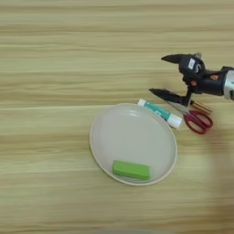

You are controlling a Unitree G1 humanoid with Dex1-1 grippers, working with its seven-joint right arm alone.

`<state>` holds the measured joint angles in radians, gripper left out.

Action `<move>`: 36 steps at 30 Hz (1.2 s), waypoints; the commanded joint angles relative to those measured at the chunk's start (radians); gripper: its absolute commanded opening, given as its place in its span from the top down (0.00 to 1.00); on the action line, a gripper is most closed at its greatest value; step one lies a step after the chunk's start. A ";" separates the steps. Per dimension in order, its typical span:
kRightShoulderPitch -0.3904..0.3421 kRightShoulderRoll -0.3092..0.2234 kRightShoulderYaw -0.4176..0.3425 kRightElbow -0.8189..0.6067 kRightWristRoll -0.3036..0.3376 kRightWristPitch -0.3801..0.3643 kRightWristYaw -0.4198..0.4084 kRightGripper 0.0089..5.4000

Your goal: Move the objects on the table

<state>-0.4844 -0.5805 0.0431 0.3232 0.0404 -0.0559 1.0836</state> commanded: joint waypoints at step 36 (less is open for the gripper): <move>0.157 -0.037 0.151 -0.370 0.068 0.199 0.142 0.00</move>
<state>-0.2832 -0.5846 0.2150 -0.0028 0.1011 0.1458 1.2503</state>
